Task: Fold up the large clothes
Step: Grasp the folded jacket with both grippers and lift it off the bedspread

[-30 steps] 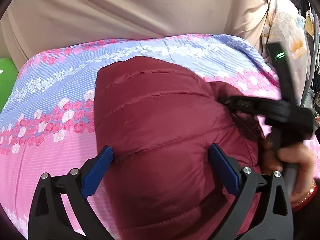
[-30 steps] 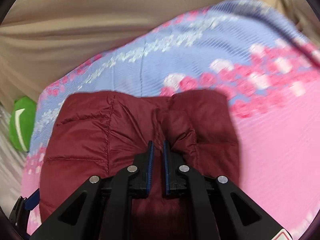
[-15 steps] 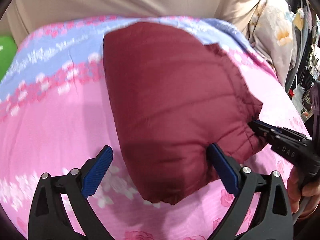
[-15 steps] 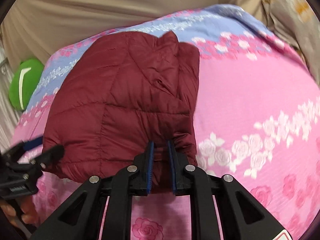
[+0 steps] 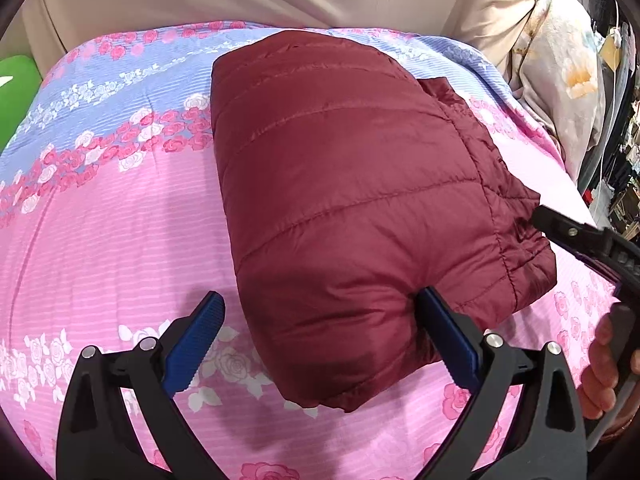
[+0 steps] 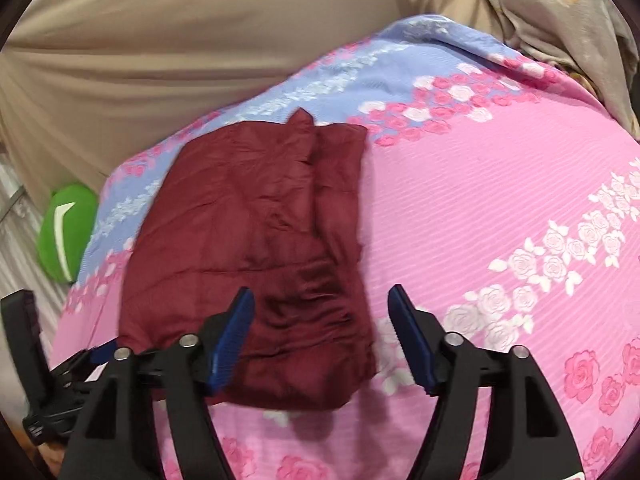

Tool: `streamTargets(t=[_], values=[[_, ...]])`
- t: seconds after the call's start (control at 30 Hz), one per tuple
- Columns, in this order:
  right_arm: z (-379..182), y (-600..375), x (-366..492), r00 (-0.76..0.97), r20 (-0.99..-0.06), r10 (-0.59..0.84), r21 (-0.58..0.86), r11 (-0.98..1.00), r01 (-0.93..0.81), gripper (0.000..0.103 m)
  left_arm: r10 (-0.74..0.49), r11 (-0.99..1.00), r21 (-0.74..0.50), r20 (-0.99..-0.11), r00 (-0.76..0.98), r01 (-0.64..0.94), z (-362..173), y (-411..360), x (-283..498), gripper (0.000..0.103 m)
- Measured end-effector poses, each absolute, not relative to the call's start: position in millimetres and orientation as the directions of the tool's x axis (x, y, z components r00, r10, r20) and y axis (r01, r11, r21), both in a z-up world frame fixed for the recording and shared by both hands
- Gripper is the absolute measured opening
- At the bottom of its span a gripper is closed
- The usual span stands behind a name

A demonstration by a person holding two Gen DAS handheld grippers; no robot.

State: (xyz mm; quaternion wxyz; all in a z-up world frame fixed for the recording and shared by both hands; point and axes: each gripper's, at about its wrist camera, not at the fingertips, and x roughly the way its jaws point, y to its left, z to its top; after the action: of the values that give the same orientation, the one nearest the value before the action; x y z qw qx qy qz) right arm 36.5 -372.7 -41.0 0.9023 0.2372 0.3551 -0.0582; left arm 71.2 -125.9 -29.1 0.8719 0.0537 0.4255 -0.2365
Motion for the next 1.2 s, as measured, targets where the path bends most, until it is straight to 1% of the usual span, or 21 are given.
streamTargets(t=[0.07, 0.13, 0.2, 0.3, 0.4, 0.63, 0.93, 1.0, 1.07, 1.1, 1.17, 1.2], values=[[-53.2, -377.9, 44.4, 0.711, -0.694, 0.111, 0.42, 0.865, 0.274, 0.07, -0.384, 0.879, -0.136, -0.77, 0.51, 0.457, -26.8, -123.5, 71.9, 0.095], [-62.9, -381.7, 49.9, 0.696, -0.698, 0.169, 0.468, 0.843, 0.265, 0.07, -0.404, 0.874, -0.166, -0.77, 0.495, 0.456, -24.4, -121.4, 73.5, 0.095], [-69.0, -385.5, 54.6, 0.692, -0.689, 0.216, 0.513, 0.82, 0.255, 0.072, -0.443, 0.864, -0.226, -0.764, 0.469, 0.45, -21.8, -116.0, 77.4, 0.095], [-74.9, -389.7, 61.1, 0.689, -0.677, 0.258, 0.555, 0.794, 0.248, 0.075, -0.524, 0.835, -0.348, -0.74, 0.422, 0.426, -21.0, -105.5, 88.7, 0.097], [-80.2, -392.2, 68.8, 0.686, -0.668, 0.29, 0.584, 0.775, 0.241, 0.078, -0.555, 0.823, -0.415, -0.736, 0.389, 0.388, -29.2, -101.1, 104.5, 0.097], [-82.5, -391.1, 88.8, 0.68, -0.662, 0.316, 0.592, 0.777, 0.215, 0.081, -0.574, 0.805, -0.44, -0.748, 0.334, 0.397, -46.4, -114.9, 127.1, 0.098], [-83.3, -382.5, 106.0, 0.674, -0.657, 0.336, 0.594, 0.782, 0.189, 0.082, -0.512, 0.837, -0.357, -0.778, 0.363, 0.415, -48.6, -139.6, 136.8, 0.098], [-82.6, -377.2, 108.9, 0.672, -0.661, 0.334, 0.586, 0.79, 0.184, 0.08, -0.49, 0.845, -0.32, -0.783, 0.383, 0.428, -47.9, -144.9, 135.3, 0.098], [-83.0, -373.9, 112.3, 0.669, -0.659, 0.344, 0.59, 0.788, 0.176, 0.069, -0.471, 0.851, -0.286, -0.787, 0.399, 0.441, -47.4, -149.3, 133.8, 0.098], [-83.6, -371.9, 113.7, 0.668, -0.654, 0.356, 0.601, 0.78, 0.174, 0.067, -0.459, 0.853, -0.261, -0.788, 0.41, 0.452, -46.6, -152.2, 132.2, 0.098], [-83.5, -370.5, 114.0, 0.671, -0.645, 0.366, 0.613, 0.772, 0.167, 0.053, -0.443, 0.852, -0.222, -0.788, 0.426, 0.475, -43.7, -156.5, 129.8, 0.097], [-82.6, -369.9, 112.5, 0.676, -0.64, 0.365, 0.616, 0.769, 0.168, 0.05, -0.433, 0.851, -0.195, -0.785, 0.442, 0.488, -40.7, -158.1, 126.9, 0.096]])
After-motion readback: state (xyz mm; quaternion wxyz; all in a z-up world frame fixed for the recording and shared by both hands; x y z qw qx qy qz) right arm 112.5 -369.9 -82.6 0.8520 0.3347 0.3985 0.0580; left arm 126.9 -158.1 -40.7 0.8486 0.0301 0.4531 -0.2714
